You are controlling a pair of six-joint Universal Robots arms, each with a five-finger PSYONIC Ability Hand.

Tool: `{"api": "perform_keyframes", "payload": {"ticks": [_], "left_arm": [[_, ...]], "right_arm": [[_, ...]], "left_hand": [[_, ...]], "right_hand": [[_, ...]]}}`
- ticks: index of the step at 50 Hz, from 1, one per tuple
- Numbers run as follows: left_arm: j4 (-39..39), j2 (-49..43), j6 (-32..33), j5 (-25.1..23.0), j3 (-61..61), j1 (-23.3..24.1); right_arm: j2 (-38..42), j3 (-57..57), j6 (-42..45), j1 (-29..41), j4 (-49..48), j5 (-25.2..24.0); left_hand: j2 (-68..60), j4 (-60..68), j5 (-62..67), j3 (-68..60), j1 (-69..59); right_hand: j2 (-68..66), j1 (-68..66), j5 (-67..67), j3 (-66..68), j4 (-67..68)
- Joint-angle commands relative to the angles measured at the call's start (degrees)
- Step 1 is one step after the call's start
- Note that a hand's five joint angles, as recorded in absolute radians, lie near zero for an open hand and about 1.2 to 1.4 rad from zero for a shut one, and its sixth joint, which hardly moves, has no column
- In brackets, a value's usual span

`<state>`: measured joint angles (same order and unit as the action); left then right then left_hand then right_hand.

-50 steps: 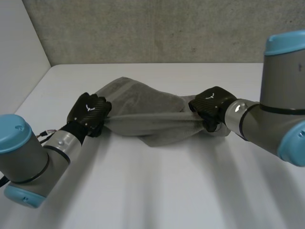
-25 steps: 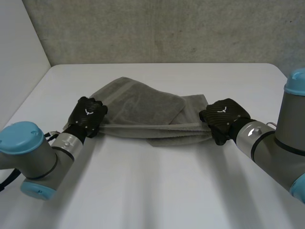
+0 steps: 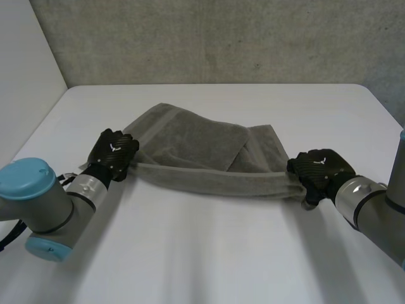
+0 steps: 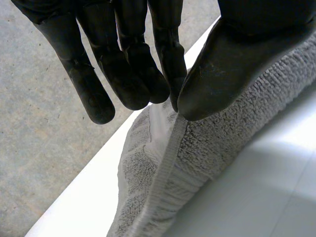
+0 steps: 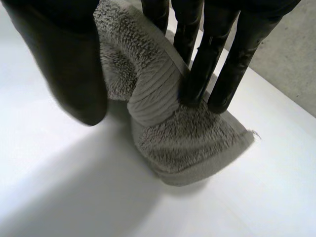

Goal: Fold the towel.

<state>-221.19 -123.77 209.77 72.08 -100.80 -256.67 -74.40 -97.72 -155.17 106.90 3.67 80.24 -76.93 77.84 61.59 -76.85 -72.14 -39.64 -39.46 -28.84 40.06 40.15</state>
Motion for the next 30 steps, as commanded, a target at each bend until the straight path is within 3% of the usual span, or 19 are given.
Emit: {"api": "perform_keyframes", "payload": {"ticks": [1,10,17,20,24,30], "left_arm": [[0.58,2.47,-0.15,0.08,-0.98,-0.5],[0.49,5.99,-0.33,-0.01,-3.0,-4.89],[0.49,6.52,-0.33,0.08,-3.44,-5.77],[0.49,7.67,-0.42,-0.01,-3.88,-6.21],[0.49,8.99,-0.5,-0.01,-4.49,-6.3],[0.49,10.39,-1.82,-0.1,-5.46,-6.13]], "right_arm": [[0.31,-1.95,0.22,-0.02,-1.38,-0.08],[0.84,-2.65,1.27,-3.27,-1.73,-0.34],[0.58,-2.47,1.36,-3.8,-1.73,-0.43],[-0.04,-2.56,2.07,-3.8,-1.73,-0.87],[-0.65,-3.17,2.77,-3.89,-1.73,-4.11],[0.13,-3.7,2.77,-3.8,-1.64,-6.41]], "left_hand": [[-3.07,2.16,8.41,-3.15,-7.86],[-3.07,2.16,8.41,-3.15,-7.86],[-3.07,2.16,8.41,-3.15,-7.86],[-3.07,2.16,8.41,-3.15,-7.86],[-3.07,2.16,8.41,-3.15,-7.86],[-3.07,2.16,8.41,-3.15,-7.86]], "right_hand": [[6.01,5.82,5.21,-6.42,-6.51],[2.48,2.29,1.68,-2.89,-2.98],[-4.08,-4.27,-4.89,3.67,3.58],[-13.67,-13.86,-14.47,13.26,13.17],[-38.64,-38.83,-39.45,38.23,38.14],[-40.36,-40.54,-41.16,39.94,39.85]]}}
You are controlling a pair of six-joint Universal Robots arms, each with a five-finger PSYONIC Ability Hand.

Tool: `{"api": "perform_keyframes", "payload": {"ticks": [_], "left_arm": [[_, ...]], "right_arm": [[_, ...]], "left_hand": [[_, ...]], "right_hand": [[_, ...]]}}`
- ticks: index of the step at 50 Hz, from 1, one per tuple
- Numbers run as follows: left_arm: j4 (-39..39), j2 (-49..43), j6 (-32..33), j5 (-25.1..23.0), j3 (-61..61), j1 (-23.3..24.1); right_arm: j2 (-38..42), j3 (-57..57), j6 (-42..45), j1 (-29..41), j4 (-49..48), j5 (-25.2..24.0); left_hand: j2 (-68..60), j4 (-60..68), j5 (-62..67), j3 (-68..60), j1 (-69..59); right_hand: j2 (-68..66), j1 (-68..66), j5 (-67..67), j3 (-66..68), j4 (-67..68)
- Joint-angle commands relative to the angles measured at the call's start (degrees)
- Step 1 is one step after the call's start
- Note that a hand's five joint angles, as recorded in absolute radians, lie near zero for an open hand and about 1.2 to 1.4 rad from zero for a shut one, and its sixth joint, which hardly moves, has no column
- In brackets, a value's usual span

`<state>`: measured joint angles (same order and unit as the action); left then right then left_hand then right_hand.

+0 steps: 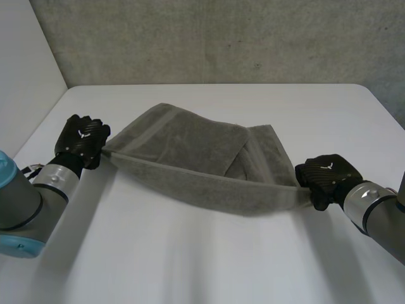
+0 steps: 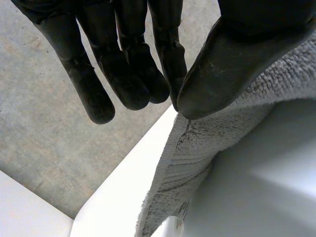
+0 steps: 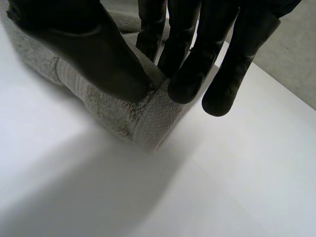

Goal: Fold the towel.

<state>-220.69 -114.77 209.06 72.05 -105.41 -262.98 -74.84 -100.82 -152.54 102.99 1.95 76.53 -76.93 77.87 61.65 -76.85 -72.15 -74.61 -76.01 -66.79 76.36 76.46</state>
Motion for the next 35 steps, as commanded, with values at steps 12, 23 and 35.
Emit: {"api": "perform_keyframes", "payload": {"ticks": [12,23,35], "left_arm": [[-0.09,1.74,-1.82,-0.15,-1.38,0.01],[-0.17,1.66,-1.82,-0.15,-1.38,-0.08],[-0.09,1.92,-1.64,-0.24,-1.29,-0.25]], "right_arm": [[2.24,-0.78,0.22,0.19,-1.52,-2.62],[6.2,-0.87,2.42,0.1,-3.45,-2.18],[4.88,-0.17,2.95,-0.25,-3.27,-2.18]], "left_hand": [[-3.07,2.13,8.35,-3.15,-7.85],[-3.07,2.13,8.35,-3.15,-7.85],[-3.07,2.13,8.35,-3.15,-7.85]], "right_hand": [[2.96,4.36,5.15,-4.71,-4.81],[16.42,17.82,18.6,-18.17,-18.27],[-5.39,-3.99,-3.21,3.64,3.54]]}}
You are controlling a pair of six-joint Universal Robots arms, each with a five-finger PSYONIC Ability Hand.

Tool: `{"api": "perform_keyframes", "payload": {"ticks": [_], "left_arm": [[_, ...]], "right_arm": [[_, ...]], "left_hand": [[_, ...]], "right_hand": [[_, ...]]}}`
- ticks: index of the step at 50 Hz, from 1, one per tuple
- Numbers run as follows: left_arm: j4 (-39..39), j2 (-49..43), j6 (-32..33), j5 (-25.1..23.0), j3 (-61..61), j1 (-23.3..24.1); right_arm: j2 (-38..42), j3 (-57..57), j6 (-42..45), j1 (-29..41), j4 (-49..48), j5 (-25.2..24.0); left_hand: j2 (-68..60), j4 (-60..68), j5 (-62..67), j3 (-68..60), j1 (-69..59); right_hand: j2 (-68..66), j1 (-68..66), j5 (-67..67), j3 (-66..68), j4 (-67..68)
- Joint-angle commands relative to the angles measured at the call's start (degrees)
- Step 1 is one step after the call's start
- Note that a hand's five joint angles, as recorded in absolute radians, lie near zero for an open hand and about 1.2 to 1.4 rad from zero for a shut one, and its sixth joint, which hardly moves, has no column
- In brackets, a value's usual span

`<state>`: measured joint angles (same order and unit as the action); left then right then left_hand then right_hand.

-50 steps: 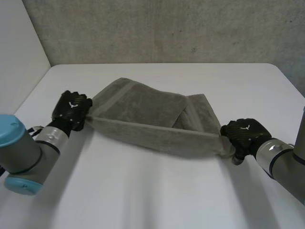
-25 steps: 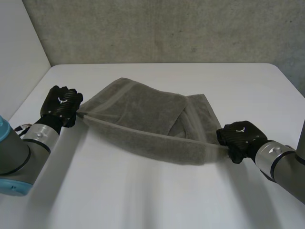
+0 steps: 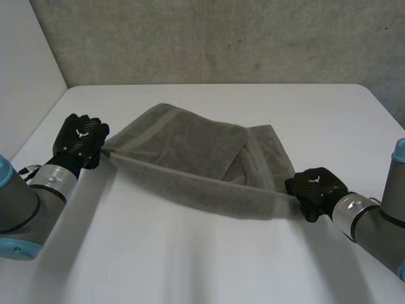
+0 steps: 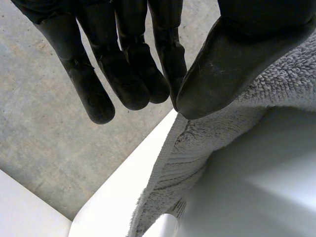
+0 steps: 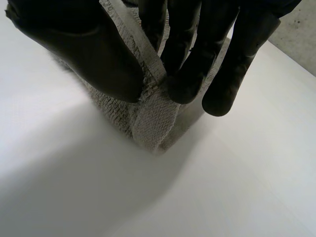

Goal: Fold the towel.

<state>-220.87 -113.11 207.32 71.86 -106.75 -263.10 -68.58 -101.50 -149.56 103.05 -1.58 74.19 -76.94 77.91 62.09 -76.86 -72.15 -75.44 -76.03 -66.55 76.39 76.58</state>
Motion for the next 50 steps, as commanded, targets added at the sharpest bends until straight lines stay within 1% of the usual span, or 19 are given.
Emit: {"api": "perform_keyframes", "payload": {"ticks": [1,4,6,7,9,10,15,16,18,21,23,26,28,33,35,36,39,43,50], "left_arm": [[0.18,0.95,0.1,0.03,0.05,-0.39],[0.18,4.89,0.1,0.12,-0.3,-0.48],[0.26,7.09,0.01,0.12,-0.73,-0.48],[0.35,9.64,0.01,0.12,-1.35,-0.39],[0.35,12.97,0.01,0.12,-1.7,-0.39],[0.35,13.0,0.01,0.12,-1.71,-0.39],[2.98,28.34,-3.31,0.21,-0.83,0.22],[2.99,28.38,-3.33,0.21,-0.83,0.22],[7.01,34.68,-6.91,0.21,1.7,0.31],[10.2,36.64,-8.86,0.21,3.92,0.4],[17.89,38.13,-11.58,0.12,8.64,0.23],[23.27,37.0,-12.73,0.03,12.6,0.14],[24.51,35.43,-12.73,0.12,14.01,0.22],[24.96,30.32,-12.82,0.12,16.31,0.05],[25.05,21.57,-12.99,0.21,19.02,-0.22],[25.14,18.31,-12.99,0.21,20.08,-0.22],[25.05,14.76,-12.91,0.21,21.41,-0.13],[24.61,5.12,-12.38,0.21,26.05,-0.04],[24.44,-7.72,-12.55,0.91,41.24,0.31]], "right_arm": [[-1.38,0.51,-0.03,-0.31,0.27,0.17],[-5.6,0.69,-0.03,-0.48,0.79,0.43],[-13.38,0.95,-0.29,-1.27,0.88,0.61],[-13.42,0.95,-0.29,-1.27,0.88,0.61],[-20.15,2.43,-0.47,-2.76,0.79,0.17],[-20.19,2.44,-0.47,-2.77,0.79,0.17],[-28.89,7.81,-1.0,-3.21,1.32,0.7],[-30.89,9.98,-1.08,-3.12,2.02,0.78],[-32.49,12.64,-1.0,-3.03,3.25,0.87],[-33.2,18.67,-0.91,-2.77,7.97,0.79],[-32.76,22.04,-0.82,-2.59,11.16,0.78],[-29.33,28.02,-0.65,-2.59,16.88,0.7],[-23.64,32.31,-0.21,-2.24,21.25,0.7],[-18.43,35.31,0.59,-1.89,24.61,0.87],[-10.31,39.16,2.24,0.73,26.01,1.83],[-10.26,39.18,2.26,0.75,26.02,1.84],[-3.95,43.47,3.39,3.02,25.93,4.29],[5.01,50.85,3.75,6.19,25.58,8.68],[15.41,64.23,3.75,8.83,25.23,11.33]], "left_hand": [[-3.06,2.09,7.91,-3.14,-7.85],[-3.06,2.09,7.91,-3.14,-7.85],[-3.06,2.09,7.91,-3.14,-7.85],[-3.06,2.09,7.91,-3.14,-7.85],[-3.06,2.09,7.91,-3.14,-7.85],[-3.06,2.09,7.91,-3.14,-7.85],[-3.06,2.09,7.91,-3.14,-7.85],[-3.06,2.09,7.91,-3.14,-7.85],[-3.06,2.09,7.91,-3.14,-7.85],[-3.06,2.09,7.91,-3.14,-7.85],[-3.06,2.09,7.91,-3.14,-7.85],[-3.06,2.09,7.91,-3.14,-7.85],[-3.06,2.09,7.91,-3.14,-7.85],[-3.06,2.09,7.91,-3.14,-7.85],[-3.06,2.09,7.91,-3.14,-7.85],[-3.06,2.09,7.91,-3.14,-7.85],[-3.06,2.09,7.91,-3.14,-7.85],[-3.06,2.09,7.91,-3.14,-7.85],[-3.06,2.09,7.91,-3.14,-7.85]], "right_hand": [[-4.56,-3.97,-3.45,3.61,3.42],[-4.56,-3.97,-3.45,3.61,3.42],[-4.56,-3.97,-3.45,3.61,3.42],[-4.56,-3.97,-3.45,3.61,3.42],[-4.56,-3.97,-3.45,3.61,3.42],[-4.56,-3.97,-3.45,3.61,3.42],[-4.56,-3.97,-3.45,3.61,3.42],[-4.56,-3.97,-3.45,3.61,3.42],[-4.56,-3.97,-3.45,3.61,3.42],[-4.56,-3.97,-3.45,3.61,3.42],[-4.56,-3.97,-3.45,3.61,3.42],[-4.56,-3.97,-3.45,3.61,3.42],[-4.56,-3.97,-3.45,3.61,3.42],[-4.56,-3.97,-3.45,3.61,3.42],[-4.56,-3.97,-3.45,3.61,3.42],[-4.56,-3.97,-3.45,3.61,3.42],[-4.56,-3.97,-3.45,3.61,3.42],[-4.56,-3.97,-3.45,3.61,3.42],[-4.56,-3.97,-3.45,3.61,3.42]]}}
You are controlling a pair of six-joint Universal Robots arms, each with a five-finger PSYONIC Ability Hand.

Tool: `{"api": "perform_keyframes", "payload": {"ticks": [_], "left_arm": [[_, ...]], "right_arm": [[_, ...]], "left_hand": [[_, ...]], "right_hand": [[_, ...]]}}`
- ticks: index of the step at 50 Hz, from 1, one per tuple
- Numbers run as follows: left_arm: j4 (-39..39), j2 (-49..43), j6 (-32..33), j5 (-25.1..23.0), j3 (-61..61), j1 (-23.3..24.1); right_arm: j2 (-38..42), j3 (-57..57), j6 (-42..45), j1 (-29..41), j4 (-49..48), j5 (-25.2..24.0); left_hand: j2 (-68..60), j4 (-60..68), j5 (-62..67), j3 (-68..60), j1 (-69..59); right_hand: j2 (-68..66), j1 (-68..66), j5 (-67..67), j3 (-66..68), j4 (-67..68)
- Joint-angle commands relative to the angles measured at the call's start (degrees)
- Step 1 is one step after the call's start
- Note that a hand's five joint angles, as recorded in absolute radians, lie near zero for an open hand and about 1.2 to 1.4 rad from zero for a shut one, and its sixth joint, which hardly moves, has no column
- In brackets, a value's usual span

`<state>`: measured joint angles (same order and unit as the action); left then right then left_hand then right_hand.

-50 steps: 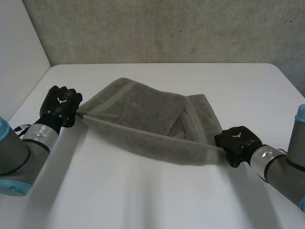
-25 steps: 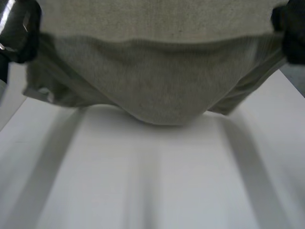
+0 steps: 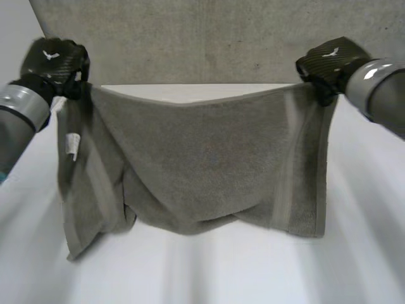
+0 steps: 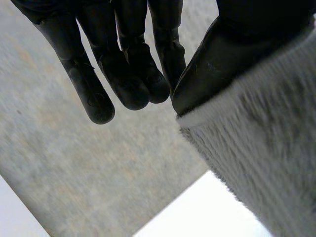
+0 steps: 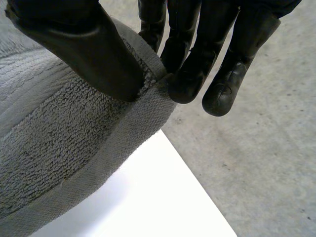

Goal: Fold the towel.

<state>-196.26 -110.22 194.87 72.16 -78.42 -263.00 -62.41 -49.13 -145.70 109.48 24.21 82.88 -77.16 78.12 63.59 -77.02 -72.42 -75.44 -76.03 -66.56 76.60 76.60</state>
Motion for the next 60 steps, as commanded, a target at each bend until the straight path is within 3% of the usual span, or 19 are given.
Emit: {"api": "perform_keyframes", "payload": {"ticks": [1,10,17,22,30,32,39,41,46,54,60], "left_arm": [[-0.18,-10.63,-0.1,0.62,12.94,0.21],[-0.18,-11.96,-0.71,1.85,30.59,0.12],[-1.67,-8.44,-2.74,1.94,34.74,-0.23],[-3.96,-6.77,-4.41,1.68,30.01,-0.49],[-6.41,-5.71,-3.88,-0.43,13.68,-1.72],[-7.64,-5.71,-3.79,-1.65,9.38,-2.25],[-15.91,-6.68,-3.26,-7.12,-7.54,-3.04],[-20.37,-7.38,-0.56,-8.69,-14.54,-3.31],[-22.77,-6.51,5.24,-10.28,-21.41,-5.67],[-21.28,3.14,6.85,-13.88,-27.04,-9.89],[-18.55,10.2,5.17,-15.47,-29.07,-10.34]], "right_arm": [[11.41,15.95,-0.37,2.58,-1.26,2.98],[15.82,36.54,-3.09,3.89,-11.18,6.24],[14.16,38.85,-4.85,4.07,-14.28,6.41],[13.63,37.35,-4.68,3.98,-13.4,5.8],[13.89,26.98,-3.71,3.28,-4.7,0.7],[13.8,19.11,-3.45,2.76,-2.86,-2.19],[13.63,1.45,-1.7,0.56,-7.23,-5.19],[13.63,-2.46,-0.81,0.56,-9.18,-5.19],[12.04,-11.87,2.97,0.47,-12.87,-5.45],[-1.14,-20.22,4.46,0.64,-13.14,-5.54],[-12.48,-23.91,4.02,0.56,-12.08,-5.01]], "left_hand": [[-2.84,1.88,6.41,-2.98,-7.58],[-2.84,1.88,6.41,-2.98,-7.58],[-2.84,1.88,6.41,-2.98,-7.58],[-2.84,1.88,6.41,-2.98,-7.58],[-2.84,1.88,6.41,-2.98,-7.58],[-2.84,1.88,6.41,-2.98,-7.58],[-2.84,1.88,6.41,-2.98,-7.58],[-2.84,1.88,6.41,-2.98,-7.58],[-2.84,1.88,6.41,-2.98,-7.58],[-2.84,1.88,6.41,-2.98,-7.58],[-2.84,1.88,6.41,-2.98,-7.58]], "right_hand": [[-4.56,-3.97,-3.44,3.4,3.4],[-4.56,-3.97,-3.44,3.4,3.4],[-4.56,-3.97,-3.44,3.4,3.4],[-4.56,-3.97,-3.44,3.4,3.4],[-4.56,-3.97,-3.44,3.4,3.4],[-4.56,-3.97,-3.44,3.4,3.4],[-4.56,-3.97,-3.44,3.4,3.4],[-4.56,-3.97,-3.44,3.4,3.4],[-4.56,-3.97,-3.44,3.4,3.4],[-4.56,-3.97,-3.44,3.4,3.4],[-4.56,-3.97,-3.44,3.4,3.4]]}}
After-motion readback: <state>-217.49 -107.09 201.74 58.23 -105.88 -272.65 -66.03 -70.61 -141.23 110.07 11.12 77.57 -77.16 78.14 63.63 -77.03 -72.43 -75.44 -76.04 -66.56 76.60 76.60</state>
